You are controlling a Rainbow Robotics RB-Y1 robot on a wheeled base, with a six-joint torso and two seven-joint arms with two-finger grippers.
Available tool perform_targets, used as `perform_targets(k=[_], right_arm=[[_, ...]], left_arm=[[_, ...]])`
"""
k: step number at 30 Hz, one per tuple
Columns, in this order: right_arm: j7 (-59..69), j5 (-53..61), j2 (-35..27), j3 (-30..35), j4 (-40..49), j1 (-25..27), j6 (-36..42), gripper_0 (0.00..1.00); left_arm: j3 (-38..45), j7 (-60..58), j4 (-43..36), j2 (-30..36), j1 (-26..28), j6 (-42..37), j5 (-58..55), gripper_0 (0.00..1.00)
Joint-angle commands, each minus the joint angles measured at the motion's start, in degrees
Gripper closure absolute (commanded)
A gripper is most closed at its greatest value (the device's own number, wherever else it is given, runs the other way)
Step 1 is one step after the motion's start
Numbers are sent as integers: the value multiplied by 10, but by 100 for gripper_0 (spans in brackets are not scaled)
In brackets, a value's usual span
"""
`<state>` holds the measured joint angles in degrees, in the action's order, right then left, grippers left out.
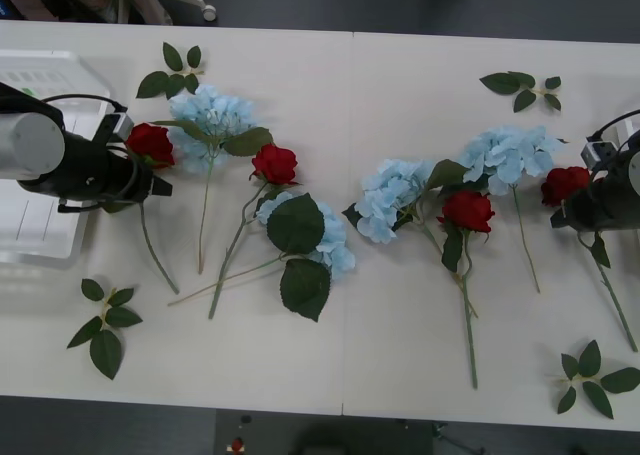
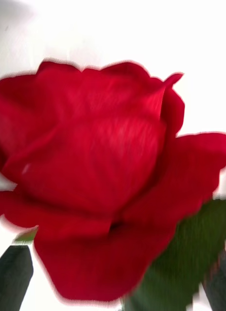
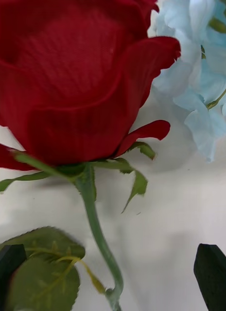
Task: Put the red flowers into the right box and the blue flowers into the left box
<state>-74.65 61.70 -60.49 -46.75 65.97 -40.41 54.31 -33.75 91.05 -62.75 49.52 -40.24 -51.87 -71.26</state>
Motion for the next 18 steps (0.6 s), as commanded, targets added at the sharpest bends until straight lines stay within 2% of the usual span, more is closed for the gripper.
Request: perform_targets(k=[1,2,3,4,5,6,7,8,18], right_arm=[[-1,1,5,-37,-29,-34,-21,27],[-1,3,7,-41,-33,-38,-25,34],[-1,4,9,-44,-38,-39,-28,41],[-1,5,13,-45,-42,-41,-27,52],[-1,6,14,-45,-45,-41,-27,60],[-1,6,16,-44,-48,-42,-27,70],[-1,6,18,-45,-52,-43,-27,75],[-1,6,20,-44,-56,-45,-27,100],[-6,11,34,-48,-81,-50,-47,100]], left_arm=[[4,-2,-4,1,-13,5,40,0],[1,-2,-4,1,-13,5,47,0],[-2,-2,-4,0,-14,5,54,8],[-9,-2,-4,0,-16,5,60,24],[-14,-2,-4,1,-18,7,60,43],[-20,-3,-4,1,-19,10,62,78],[-22,-3,-4,1,-19,11,63,99],[-22,-4,-4,0,-19,12,66,100],[-22,-4,-4,1,-19,12,77,100]])
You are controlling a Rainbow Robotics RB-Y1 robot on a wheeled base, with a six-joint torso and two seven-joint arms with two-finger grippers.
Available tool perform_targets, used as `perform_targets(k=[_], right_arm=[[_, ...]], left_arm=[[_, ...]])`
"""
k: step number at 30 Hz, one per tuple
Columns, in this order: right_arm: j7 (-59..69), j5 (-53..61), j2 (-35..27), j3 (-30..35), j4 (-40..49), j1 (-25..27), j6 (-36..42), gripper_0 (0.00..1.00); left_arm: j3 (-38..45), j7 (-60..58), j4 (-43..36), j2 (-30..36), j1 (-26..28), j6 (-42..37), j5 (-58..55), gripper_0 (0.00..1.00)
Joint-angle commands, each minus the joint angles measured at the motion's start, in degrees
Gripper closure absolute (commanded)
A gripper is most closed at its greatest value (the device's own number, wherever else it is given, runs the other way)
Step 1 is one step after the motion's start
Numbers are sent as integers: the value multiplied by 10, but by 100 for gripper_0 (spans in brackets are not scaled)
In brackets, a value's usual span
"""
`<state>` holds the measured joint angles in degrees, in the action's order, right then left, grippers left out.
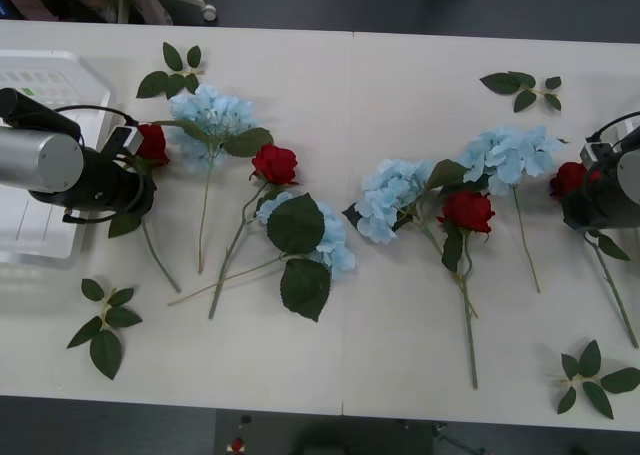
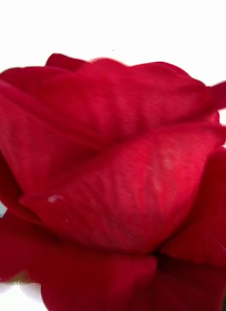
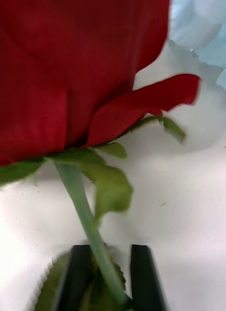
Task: Put the red flowers into the right box and the blue flowers into the left box
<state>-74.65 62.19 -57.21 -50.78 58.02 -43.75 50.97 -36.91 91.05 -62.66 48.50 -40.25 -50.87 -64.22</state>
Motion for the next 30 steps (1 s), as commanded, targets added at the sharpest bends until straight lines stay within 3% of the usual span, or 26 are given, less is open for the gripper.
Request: perform_targets(k=[1,7,12,16,20,22,30], right_arm=[[-6,7,1,-8,-3,-18,-16,100],[-12,51,-19,-6,11,-56,11,100],[-25,81,-80,14,37,-146,132,100],[-36,71,-115,49,29,-186,197,100],[-78,-8,-131,49,15,-200,193,100],[-84,-45,-132,49,-12,-198,171,100],[-88,-139,-81,45,-160,-186,48,100]], left_arm=[[10,-4,-5,13,-19,4,8,100],[17,2,-67,79,-19,71,0,100],[65,8,-215,164,-19,47,-85,100],[112,11,-331,204,-16,47,-186,100],[135,8,-394,169,-18,94,-256,100],[135,14,-414,118,-19,145,-281,100],[123,35,-429,-37,-47,173,-189,100]])
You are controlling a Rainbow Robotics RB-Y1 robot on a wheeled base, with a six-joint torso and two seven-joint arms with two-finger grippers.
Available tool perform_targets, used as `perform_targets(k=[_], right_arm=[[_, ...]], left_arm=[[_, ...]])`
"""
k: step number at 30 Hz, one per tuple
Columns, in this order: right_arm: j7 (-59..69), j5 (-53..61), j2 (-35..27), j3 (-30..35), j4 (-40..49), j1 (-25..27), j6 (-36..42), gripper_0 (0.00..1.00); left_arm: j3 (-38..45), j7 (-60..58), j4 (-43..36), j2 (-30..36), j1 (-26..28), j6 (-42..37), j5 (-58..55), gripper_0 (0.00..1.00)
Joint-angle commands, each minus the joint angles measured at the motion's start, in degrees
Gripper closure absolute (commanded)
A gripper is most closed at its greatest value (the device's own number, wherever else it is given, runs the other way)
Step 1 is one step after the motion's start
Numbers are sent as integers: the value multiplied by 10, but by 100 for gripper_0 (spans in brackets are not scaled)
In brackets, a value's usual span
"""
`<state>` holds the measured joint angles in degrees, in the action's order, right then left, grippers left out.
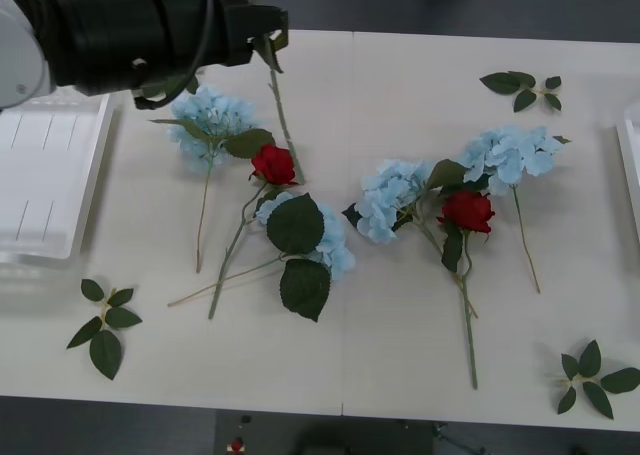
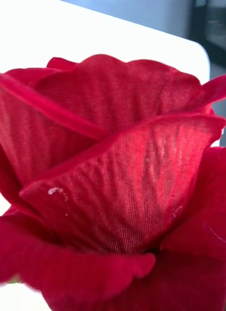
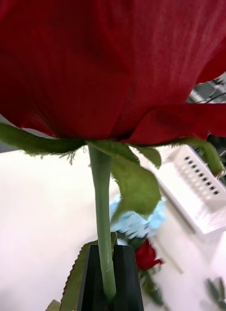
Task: Put the red flowers into the right box and the blue flowers into the left box
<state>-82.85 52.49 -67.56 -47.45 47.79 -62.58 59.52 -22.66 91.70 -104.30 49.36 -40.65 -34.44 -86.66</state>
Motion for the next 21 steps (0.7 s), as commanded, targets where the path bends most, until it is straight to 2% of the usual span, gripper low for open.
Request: perform_targets(k=[1,4,10,12,13,14,19,21], right_arm=[[-6,-56,33,12,-79,4,-56,100],[0,-85,52,11,-116,20,-106,100],[6,-106,52,-14,-128,59,-194,100],[7,-107,52,-17,-129,62,-203,78],[7,-107,52,-17,-131,62,-205,57],[7,-107,52,-18,-131,62,-205,44],[-4,-76,48,-16,-122,62,-204,14],[-8,-57,42,-16,-110,62,-200,10]], left_arm=[[-29,29,-5,-66,-56,9,49,100],[-45,27,19,-119,-88,9,80,100],[-58,27,72,-204,-128,9,114,100],[-66,28,87,-220,-136,9,116,100],[-69,30,97,-227,-140,9,120,100],[-72,31,103,-233,-143,9,120,100],[-85,35,107,-242,-147,9,126,100],[-85,35,107,-242,-147,9,126,100]])
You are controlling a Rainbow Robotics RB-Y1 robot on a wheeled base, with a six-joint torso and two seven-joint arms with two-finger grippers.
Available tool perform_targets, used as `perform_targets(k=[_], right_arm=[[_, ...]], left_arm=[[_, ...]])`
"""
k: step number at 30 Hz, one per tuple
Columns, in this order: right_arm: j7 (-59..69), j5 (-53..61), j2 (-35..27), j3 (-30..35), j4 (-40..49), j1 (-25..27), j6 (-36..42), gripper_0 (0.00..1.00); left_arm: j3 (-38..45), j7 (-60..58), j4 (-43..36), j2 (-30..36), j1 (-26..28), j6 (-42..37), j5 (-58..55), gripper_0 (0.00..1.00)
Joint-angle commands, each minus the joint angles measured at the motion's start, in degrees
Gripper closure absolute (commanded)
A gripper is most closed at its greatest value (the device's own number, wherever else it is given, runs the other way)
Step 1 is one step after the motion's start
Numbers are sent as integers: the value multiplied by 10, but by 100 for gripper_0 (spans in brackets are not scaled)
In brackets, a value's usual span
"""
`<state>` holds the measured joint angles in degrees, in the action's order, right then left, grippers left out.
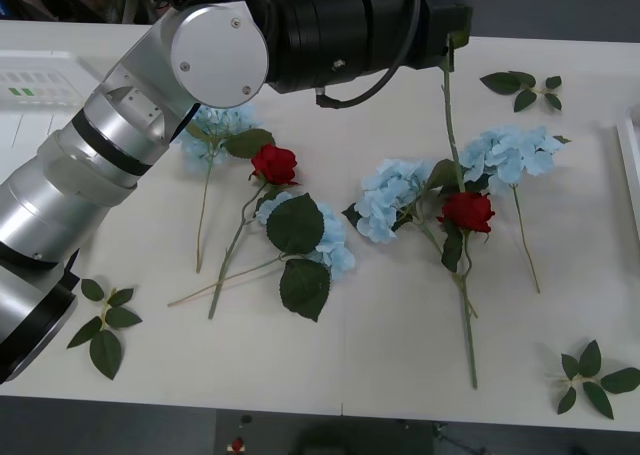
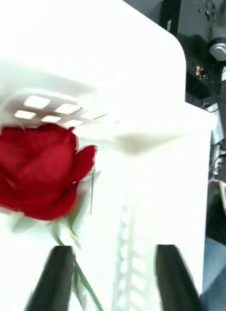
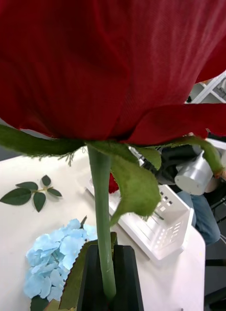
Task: Put the red flowers into the right box and the blue flowers into the left box
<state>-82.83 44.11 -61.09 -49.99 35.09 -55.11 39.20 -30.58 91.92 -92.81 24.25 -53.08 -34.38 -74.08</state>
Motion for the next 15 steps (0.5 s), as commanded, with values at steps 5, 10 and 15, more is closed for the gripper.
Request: perform_targets(k=[5,10,15], right_arm=[[-53,201,-92,14,149,-11,89,0],[-112,392,-158,69,309,33,119,0],[-150,491,-198,187,495,156,69,0]], left_arm=[[-5,33,-8,9,-23,8,0,100],[-5,33,-8,9,-23,8,0,100],[-5,33,-8,9,-23,8,0,100]])
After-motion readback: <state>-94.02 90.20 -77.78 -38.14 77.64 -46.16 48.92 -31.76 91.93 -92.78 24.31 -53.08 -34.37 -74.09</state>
